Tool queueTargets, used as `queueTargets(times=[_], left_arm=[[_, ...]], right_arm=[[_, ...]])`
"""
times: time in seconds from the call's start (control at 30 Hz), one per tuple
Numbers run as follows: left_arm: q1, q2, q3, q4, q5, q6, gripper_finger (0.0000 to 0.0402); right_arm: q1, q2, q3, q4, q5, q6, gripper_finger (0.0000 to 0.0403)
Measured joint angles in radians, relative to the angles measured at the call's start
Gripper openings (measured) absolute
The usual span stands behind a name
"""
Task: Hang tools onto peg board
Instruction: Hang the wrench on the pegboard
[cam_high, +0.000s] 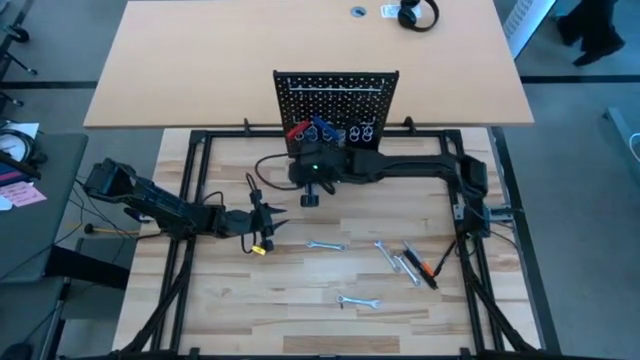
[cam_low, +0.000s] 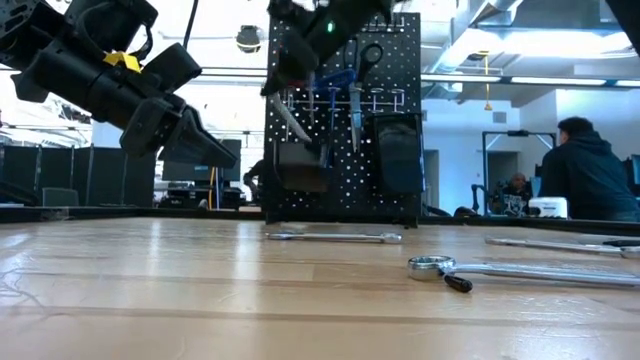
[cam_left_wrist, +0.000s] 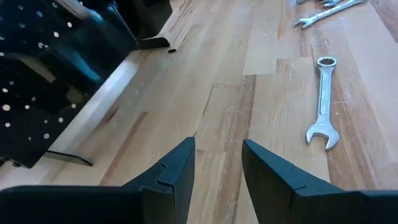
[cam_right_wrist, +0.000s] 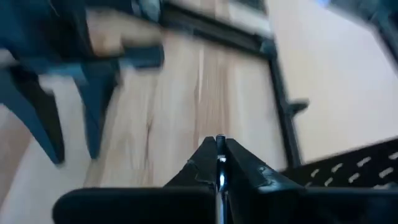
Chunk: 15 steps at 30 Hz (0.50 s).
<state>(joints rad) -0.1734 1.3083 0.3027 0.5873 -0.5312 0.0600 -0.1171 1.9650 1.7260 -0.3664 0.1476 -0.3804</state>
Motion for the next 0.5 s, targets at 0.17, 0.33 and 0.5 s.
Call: queueTargets(times=[0.17, 0.33, 0.5], left_arm=[[0.0, 0.0, 0.0, 0.008, 0.0, 0.0, 0.0125], [-0.015, 0.0, 0.0, 0.017, -0.001, 0.013, 0.0125], [-0.052, 0.0, 0.0, 0.056, -0.001, 0.039, 0.0125]], right_arm=[[0.047, -0.076, 0.001, 0.043, -0.015, -0.016, 0.0022], [0.076, -0.116, 0.002, 0.049, -0.007, -0.018, 0.0021], [0.124, -0.125, -0.014, 0.06, -0.016, -0.018, 0.0021]])
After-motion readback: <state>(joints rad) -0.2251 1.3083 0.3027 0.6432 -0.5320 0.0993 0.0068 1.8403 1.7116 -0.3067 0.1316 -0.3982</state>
